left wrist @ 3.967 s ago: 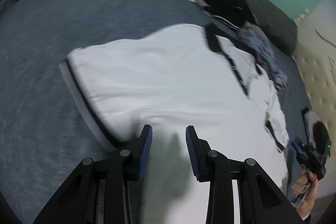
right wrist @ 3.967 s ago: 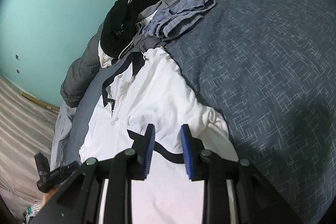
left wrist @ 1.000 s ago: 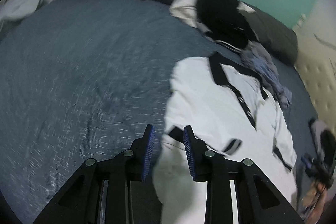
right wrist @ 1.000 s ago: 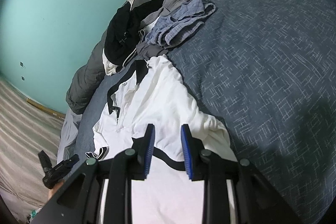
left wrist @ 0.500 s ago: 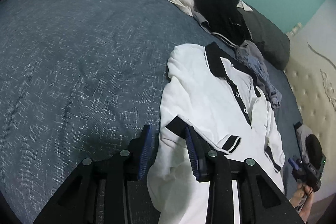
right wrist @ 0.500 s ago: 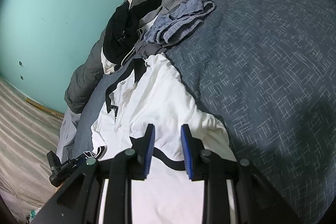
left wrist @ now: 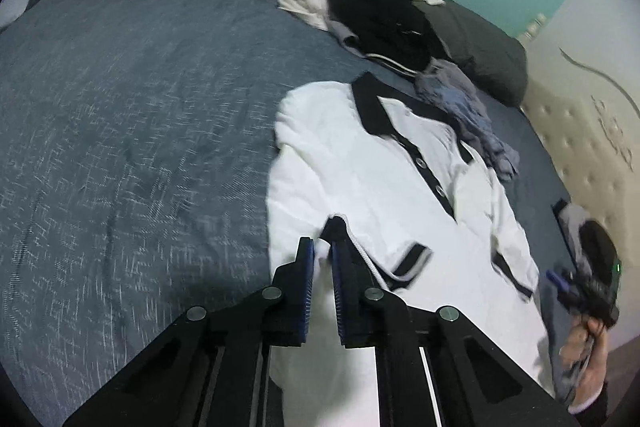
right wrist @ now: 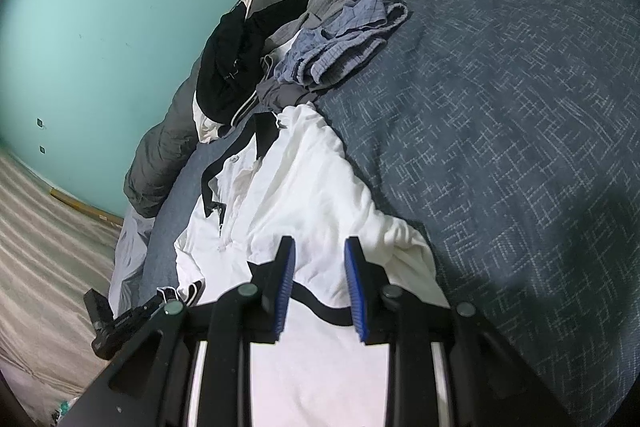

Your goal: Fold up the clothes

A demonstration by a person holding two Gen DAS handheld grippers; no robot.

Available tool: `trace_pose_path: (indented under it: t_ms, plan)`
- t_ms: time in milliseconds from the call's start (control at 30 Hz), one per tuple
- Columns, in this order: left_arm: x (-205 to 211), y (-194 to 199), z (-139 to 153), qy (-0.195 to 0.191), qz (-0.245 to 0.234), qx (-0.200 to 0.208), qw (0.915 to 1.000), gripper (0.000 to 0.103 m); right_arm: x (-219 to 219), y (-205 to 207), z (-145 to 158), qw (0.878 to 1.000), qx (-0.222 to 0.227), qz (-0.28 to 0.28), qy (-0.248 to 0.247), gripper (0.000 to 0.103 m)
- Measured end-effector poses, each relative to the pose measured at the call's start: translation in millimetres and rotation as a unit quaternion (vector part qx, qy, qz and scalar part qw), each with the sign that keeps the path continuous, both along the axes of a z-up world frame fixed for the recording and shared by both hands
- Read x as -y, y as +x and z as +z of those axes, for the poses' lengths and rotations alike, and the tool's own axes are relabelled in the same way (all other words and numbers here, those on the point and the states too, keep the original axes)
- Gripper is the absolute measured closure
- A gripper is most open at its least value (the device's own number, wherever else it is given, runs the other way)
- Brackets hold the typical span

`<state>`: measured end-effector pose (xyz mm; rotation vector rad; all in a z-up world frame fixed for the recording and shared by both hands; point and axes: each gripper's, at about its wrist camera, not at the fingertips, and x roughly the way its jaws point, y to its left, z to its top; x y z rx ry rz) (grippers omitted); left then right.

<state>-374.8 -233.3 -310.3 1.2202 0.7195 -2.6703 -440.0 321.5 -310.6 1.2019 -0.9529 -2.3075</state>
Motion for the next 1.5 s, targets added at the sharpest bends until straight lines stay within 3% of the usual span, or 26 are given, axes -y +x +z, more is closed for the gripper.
trace_pose_path:
  t_ms: [133, 300, 500, 667, 767, 933, 1067, 1333, 1433, 1500]
  plan:
    - [-27.2, 11.1, -0.7, -0.049, -0.06, 0.03, 0.9966, 0.093, -0.4, 0.4, 0.8, 1.0, -0.001, 0.0, -0.003, 0.078]
    - [-37.8, 23.1, -5.2, -0.061, -0.087, 0.05, 0.9931, 0.093, -1.4, 1.4, 2.3, 1.0, -0.002, 0.0, -0.007, 0.078]
    - [-31.7, 27.8, 17.5, -0.059, -0.075, 0.019, 0.9953, 0.09, -3.0, 1.5, 2.2, 1.0, -0.002, -0.004, -0.009, 0.078]
    - [-13.7, 15.4, 31.0, -0.035, -0.03, -0.011, 0.9989, 0.084, -3.0, 1.6, 2.6, 1.0, -0.003, -0.004, -0.009, 0.078]
    - [-4.0, 1.3, 20.0, -0.036, -0.004, 0.012, 0.9993, 0.083, -2.9, 1.7, 1.9, 1.0, -0.003, -0.004, -0.01, 0.078]
    - [-15.9, -8.0, -12.8, -0.028, -0.03, 0.063, 0.9972, 0.083, -4.7, 1.0, 1.9, 1.0, -0.003, -0.005, -0.013, 0.078]
    - [-19.6, 7.7, -35.0, 0.005, -0.022, 0.091, 0.9956, 0.083, -7.6, 0.9, 2.2, 1.0, -0.003, -0.008, -0.015, 0.078]
    - [-14.4, 29.7, -20.4, -0.019, 0.004, 0.078, 0.9968, 0.083, -5.5, 2.3, 4.2, 1.0, -0.005, -0.007, -0.015, 0.078]
    - [-1.6, 25.9, -19.6, -0.035, 0.023, 0.075, 0.9963, 0.07, -4.8, 2.3, 3.8, 1.0, -0.005, -0.006, -0.015, 0.078]
    - [7.5, 25.0, -22.7, -0.037, 0.03, 0.078, 0.9958, 0.069, -5.1, 2.1, 3.8, 1.0, -0.004, -0.006, -0.015, 0.078]
